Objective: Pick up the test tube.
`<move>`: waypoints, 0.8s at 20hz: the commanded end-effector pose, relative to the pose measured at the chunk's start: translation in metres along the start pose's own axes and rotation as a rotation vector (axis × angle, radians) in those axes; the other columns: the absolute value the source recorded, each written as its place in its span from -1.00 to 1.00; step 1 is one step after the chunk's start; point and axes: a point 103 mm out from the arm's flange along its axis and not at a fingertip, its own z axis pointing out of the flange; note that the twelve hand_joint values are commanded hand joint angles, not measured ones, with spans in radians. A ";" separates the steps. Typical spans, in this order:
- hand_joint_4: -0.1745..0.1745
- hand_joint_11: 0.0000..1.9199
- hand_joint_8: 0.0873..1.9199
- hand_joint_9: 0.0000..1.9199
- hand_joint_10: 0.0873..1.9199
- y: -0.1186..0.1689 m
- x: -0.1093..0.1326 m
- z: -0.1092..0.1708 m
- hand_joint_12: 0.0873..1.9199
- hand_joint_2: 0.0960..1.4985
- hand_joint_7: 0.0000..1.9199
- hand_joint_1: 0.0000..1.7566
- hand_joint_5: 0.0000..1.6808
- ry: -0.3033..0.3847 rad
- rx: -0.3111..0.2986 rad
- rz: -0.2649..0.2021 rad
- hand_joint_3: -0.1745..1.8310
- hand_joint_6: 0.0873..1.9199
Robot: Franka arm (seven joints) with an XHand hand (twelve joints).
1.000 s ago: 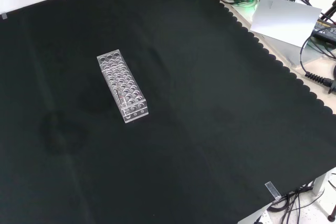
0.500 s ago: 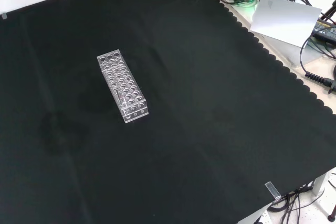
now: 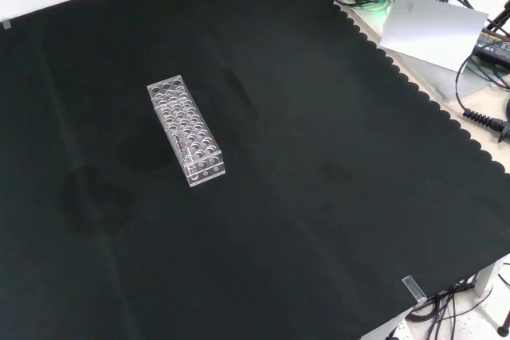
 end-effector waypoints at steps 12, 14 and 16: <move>-0.53 -0.89 -0.10 -0.73 -0.05 0.093 0.006 0.057 0.64 0.45 -0.65 -0.25 -0.68 -0.037 0.114 -0.028 -1.00 -1.00; -0.54 -0.89 -0.10 -0.71 -0.06 0.102 0.003 0.064 0.64 0.45 -0.62 -0.25 -0.66 -0.042 0.138 -0.025 -1.00 -1.00; -0.55 -0.89 -0.10 -0.70 -0.06 0.110 0.001 0.071 0.64 0.45 -0.60 -0.24 -0.65 -0.051 0.164 -0.023 -1.00 -1.00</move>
